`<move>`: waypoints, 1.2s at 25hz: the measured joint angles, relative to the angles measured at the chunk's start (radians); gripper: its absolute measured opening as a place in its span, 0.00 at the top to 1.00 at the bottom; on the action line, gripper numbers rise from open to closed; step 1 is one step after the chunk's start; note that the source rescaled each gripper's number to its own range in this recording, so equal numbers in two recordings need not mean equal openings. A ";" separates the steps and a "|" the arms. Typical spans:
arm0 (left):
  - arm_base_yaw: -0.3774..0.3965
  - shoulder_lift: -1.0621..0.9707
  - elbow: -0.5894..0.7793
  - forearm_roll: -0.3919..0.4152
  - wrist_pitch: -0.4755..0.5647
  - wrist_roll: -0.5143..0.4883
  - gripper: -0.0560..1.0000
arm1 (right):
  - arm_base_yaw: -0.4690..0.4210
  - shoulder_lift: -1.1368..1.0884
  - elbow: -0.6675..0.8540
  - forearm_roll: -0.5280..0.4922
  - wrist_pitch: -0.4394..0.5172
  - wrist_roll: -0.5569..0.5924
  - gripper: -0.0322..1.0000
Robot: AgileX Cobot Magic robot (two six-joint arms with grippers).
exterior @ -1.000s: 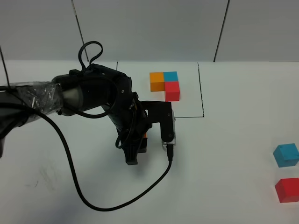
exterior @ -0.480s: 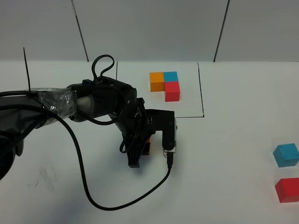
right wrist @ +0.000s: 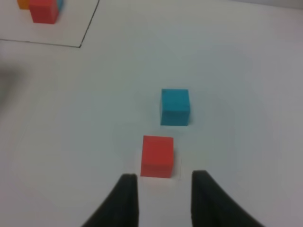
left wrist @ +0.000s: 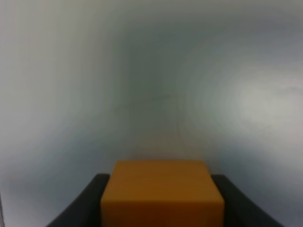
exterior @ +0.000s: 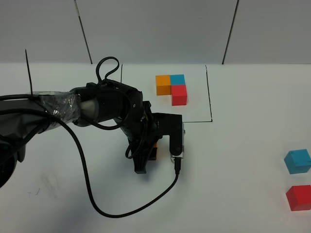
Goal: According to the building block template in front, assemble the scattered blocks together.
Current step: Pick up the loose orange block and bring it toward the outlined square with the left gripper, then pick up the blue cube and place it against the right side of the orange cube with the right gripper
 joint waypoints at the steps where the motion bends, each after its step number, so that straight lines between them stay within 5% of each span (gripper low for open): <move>1: 0.000 0.000 0.000 -0.001 0.001 0.000 0.95 | 0.000 0.000 0.000 0.000 0.000 -0.001 0.97; 4: 0.000 0.000 0.000 -0.001 0.006 0.000 0.84 | 0.000 0.000 0.000 0.000 0.000 -0.001 0.97; 9: -0.005 -0.014 -0.005 0.002 0.018 -0.015 0.33 | 0.000 0.000 0.000 0.000 0.000 -0.001 0.97; 13: -0.025 -0.086 -0.023 0.008 0.015 -0.047 0.08 | 0.000 0.000 0.000 0.000 0.000 -0.001 0.97; 19: -0.025 -0.260 -0.031 0.118 0.004 -0.204 0.02 | 0.000 0.000 0.000 0.000 0.000 -0.001 0.97; 25: 0.027 -0.478 -0.031 0.442 0.073 -0.557 0.02 | 0.000 0.000 0.000 0.000 0.000 -0.001 0.97; 30: 0.105 -0.659 -0.031 0.614 0.264 -0.798 0.03 | 0.000 0.000 0.000 0.000 0.000 -0.001 0.97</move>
